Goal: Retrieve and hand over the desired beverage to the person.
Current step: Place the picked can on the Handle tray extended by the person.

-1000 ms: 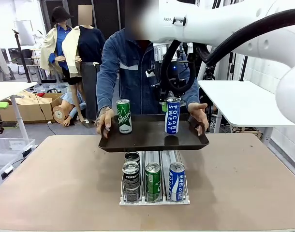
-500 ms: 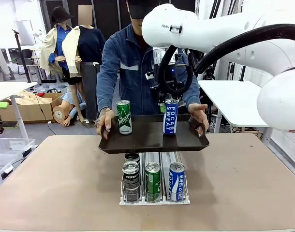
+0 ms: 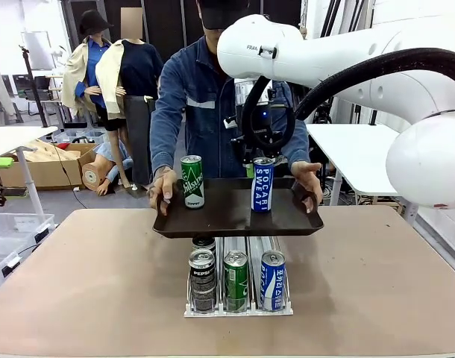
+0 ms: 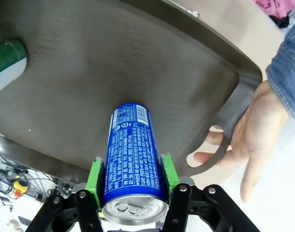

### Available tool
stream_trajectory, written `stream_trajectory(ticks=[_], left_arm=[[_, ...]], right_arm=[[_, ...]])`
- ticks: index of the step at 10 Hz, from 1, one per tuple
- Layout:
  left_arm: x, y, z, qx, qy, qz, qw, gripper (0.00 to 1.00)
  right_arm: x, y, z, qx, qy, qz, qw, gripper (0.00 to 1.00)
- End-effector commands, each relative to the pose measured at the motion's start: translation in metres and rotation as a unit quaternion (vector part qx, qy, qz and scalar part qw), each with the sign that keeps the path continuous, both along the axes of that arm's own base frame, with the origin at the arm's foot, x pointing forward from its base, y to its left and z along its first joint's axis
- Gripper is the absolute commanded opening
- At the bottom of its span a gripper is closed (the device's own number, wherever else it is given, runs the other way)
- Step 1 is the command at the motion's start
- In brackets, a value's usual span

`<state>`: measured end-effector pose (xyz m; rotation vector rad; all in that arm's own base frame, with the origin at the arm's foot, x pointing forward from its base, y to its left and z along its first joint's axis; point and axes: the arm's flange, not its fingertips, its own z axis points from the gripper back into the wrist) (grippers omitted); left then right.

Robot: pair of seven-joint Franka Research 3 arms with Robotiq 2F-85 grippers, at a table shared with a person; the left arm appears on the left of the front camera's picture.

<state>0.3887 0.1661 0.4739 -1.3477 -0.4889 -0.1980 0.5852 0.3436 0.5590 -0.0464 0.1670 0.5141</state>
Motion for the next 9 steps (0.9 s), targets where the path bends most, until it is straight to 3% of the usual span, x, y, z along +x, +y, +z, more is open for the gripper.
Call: stream_trajectory(ticks=[1, 2, 5, 6, 9], left_arm=[[-0.002, 0.001, 0.001, -0.001, -0.003, 0.001, 1.0, 1.0], [-0.002, 0.001, 0.001, -0.001, -0.003, 0.001, 1.0, 1.0], [-0.002, 0.001, 0.001, -0.001, -0.003, 0.001, 1.0, 1.0], [-0.002, 0.001, 0.001, -0.001, -0.003, 0.001, 1.0, 1.0], [-0.002, 0.001, 0.001, -0.001, -0.003, 0.001, 1.0, 1.0]], right_arm=[[0.01, 0.009, 0.014, -0.011, 0.001, -0.008, 1.0, 0.2], [0.01, 0.009, 0.015, -0.011, 0.004, -0.007, 1.0, 0.32], [0.01, 0.009, 0.017, -0.011, 0.0, -0.007, 1.0, 0.88], [0.01, 0.009, 0.02, -0.011, -0.004, -0.009, 1.0, 1.0], [0.0, 0.006, 0.046, -0.005, -0.03, -0.006, 1.0, 1.0]])
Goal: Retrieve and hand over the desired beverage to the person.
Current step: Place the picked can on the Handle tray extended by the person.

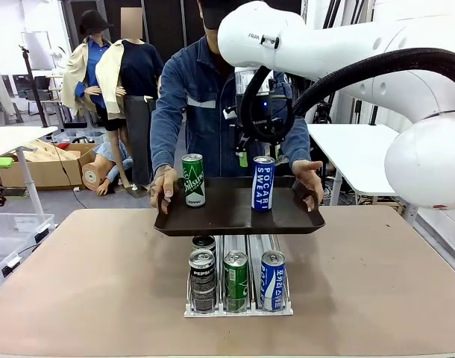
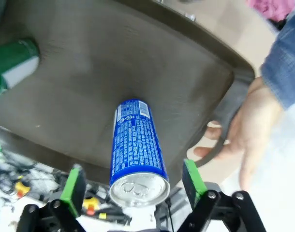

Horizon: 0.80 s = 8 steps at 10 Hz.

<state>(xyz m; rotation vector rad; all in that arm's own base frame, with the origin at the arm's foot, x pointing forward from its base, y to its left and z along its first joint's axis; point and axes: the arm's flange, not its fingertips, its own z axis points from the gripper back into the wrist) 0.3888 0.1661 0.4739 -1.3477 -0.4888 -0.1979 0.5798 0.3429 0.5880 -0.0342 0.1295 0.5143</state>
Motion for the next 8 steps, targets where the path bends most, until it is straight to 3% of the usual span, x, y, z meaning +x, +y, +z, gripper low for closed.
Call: stream_trajectory(ticks=[1, 4, 8], left_arm=[[-0.002, 0.001, 0.001, -0.001, -0.003, 0.001, 1.0, 1.0], [-0.002, 0.001, 0.001, -0.001, -0.003, 0.001, 1.0, 1.0], [-0.002, 0.001, 0.001, -0.001, -0.003, 0.001, 1.0, 1.0]], right_arm=[[-0.002, 0.007, 0.027, -0.012, -0.023, -0.001, 1.0, 1.0], [-0.025, 0.002, 0.047, -0.017, -0.038, 0.006, 0.999, 1.0], [-0.041, -0.01, 0.053, -0.022, -0.038, 0.013, 0.999, 1.0]])
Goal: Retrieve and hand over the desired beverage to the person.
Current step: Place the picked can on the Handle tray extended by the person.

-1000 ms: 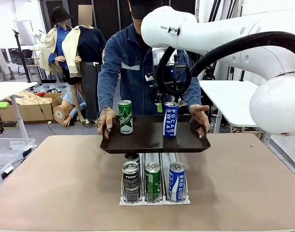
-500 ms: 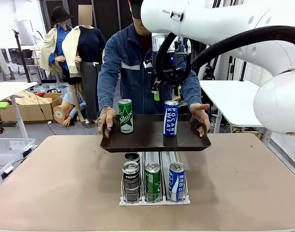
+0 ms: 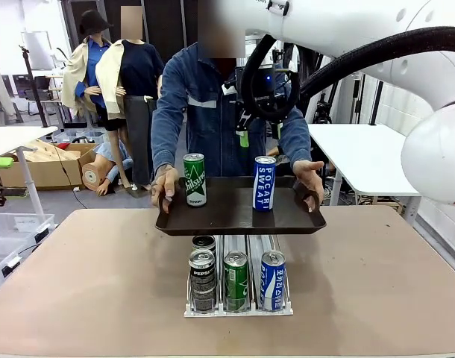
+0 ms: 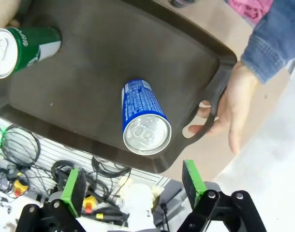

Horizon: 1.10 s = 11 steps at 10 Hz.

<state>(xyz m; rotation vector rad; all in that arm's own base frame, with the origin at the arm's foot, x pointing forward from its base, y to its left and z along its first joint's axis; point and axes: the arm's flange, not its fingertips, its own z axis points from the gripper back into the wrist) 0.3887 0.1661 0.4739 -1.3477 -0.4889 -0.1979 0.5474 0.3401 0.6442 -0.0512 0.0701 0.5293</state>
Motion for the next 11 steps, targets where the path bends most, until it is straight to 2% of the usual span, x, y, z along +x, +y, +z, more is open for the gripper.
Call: stream_trajectory(ticks=[1, 2, 11], left_arm=[[-0.002, 0.001, 0.001, -0.001, -0.003, 0.001, 1.0, 1.0], [-0.002, 0.001, 0.001, -0.001, -0.003, 0.001, 1.0, 1.0], [-0.002, 0.001, 0.001, -0.001, -0.003, 0.001, 1.0, 1.0]], right_arm=[[-0.011, -0.01, -0.002, -0.021, -0.008, 0.011, 1.0, 1.0], [0.0, 0.0, 0.0, 0.0, 0.0, 0.0, 1.0, 1.0], [0.0, 0.0, 0.0, 0.0, 0.0, 0.0, 1.0, 1.0]])
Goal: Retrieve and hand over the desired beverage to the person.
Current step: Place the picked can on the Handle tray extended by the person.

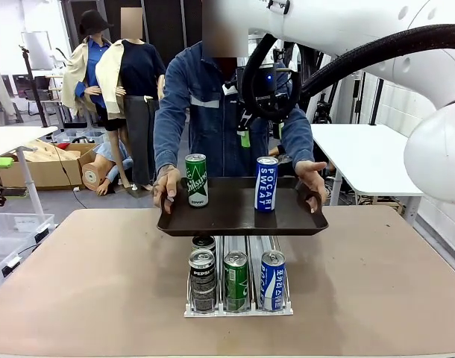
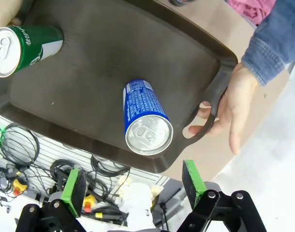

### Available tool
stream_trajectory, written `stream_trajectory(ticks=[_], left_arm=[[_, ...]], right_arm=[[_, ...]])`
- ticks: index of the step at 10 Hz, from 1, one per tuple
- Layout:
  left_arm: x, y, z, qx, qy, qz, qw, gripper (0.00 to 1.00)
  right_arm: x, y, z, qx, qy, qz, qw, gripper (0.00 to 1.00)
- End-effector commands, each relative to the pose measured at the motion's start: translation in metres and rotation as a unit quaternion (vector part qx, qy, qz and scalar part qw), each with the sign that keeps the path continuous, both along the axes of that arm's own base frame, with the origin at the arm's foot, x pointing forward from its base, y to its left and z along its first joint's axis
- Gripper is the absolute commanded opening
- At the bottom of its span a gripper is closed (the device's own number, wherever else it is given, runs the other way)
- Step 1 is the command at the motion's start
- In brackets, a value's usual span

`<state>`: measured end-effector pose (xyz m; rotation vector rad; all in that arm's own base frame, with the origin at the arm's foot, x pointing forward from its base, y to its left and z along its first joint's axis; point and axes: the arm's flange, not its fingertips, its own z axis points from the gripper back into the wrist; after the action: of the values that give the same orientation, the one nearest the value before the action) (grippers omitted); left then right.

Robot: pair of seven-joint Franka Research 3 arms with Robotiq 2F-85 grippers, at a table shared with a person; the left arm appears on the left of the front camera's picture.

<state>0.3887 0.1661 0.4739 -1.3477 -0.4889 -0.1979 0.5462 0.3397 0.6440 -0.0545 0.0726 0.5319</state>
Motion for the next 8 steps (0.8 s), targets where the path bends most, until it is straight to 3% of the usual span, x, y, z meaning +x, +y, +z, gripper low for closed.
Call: stream_trajectory(ticks=[1, 8], left_arm=[[-0.002, 0.001, 0.001, -0.001, -0.003, 0.001, 1.0, 1.0], [-0.002, 0.001, 0.001, -0.001, -0.003, 0.001, 1.0, 1.0]], right_arm=[[0.001, 0.0, 0.0, 0.002, -0.001, -0.001, 1.0, 1.0], [0.0, -0.015, 0.005, 0.024, 0.006, -0.01, 1.0, 1.0]])
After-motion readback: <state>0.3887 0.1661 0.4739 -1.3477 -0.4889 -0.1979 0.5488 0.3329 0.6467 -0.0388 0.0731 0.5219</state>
